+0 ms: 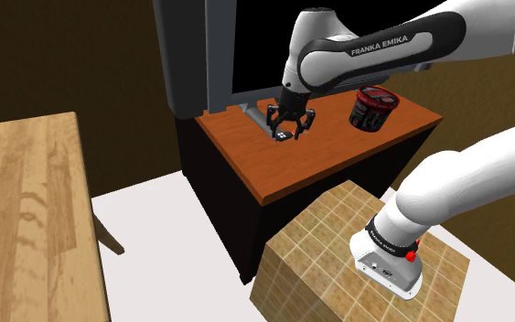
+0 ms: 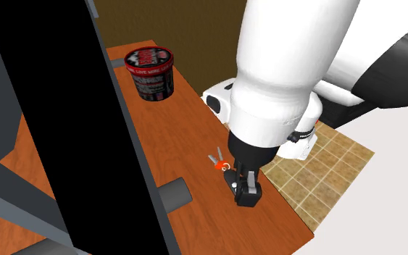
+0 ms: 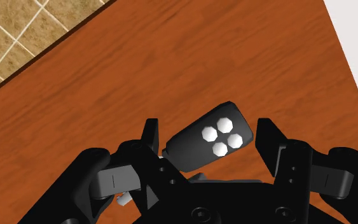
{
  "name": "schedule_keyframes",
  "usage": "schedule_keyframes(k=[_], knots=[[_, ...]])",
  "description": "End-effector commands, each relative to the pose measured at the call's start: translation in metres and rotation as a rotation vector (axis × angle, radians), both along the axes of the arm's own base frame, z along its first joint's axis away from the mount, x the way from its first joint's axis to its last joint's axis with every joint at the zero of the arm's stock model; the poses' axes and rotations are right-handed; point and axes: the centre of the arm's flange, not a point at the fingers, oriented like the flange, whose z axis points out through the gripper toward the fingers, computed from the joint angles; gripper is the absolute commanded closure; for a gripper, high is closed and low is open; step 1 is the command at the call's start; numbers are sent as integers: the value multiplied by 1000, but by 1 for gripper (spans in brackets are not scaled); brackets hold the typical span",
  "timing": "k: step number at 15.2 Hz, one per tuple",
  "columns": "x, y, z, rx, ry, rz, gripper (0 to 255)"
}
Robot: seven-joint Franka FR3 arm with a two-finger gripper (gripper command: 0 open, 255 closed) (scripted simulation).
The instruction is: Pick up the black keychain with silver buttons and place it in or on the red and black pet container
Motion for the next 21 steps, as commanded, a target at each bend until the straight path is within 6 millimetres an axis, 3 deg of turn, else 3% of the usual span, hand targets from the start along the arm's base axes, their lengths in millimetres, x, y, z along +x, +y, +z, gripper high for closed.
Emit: schedule_keyframes(k=[1, 21], knots=[[0, -1, 10, 0, 1, 0, 255], [0, -1, 116, 0, 1, 0, 255]])
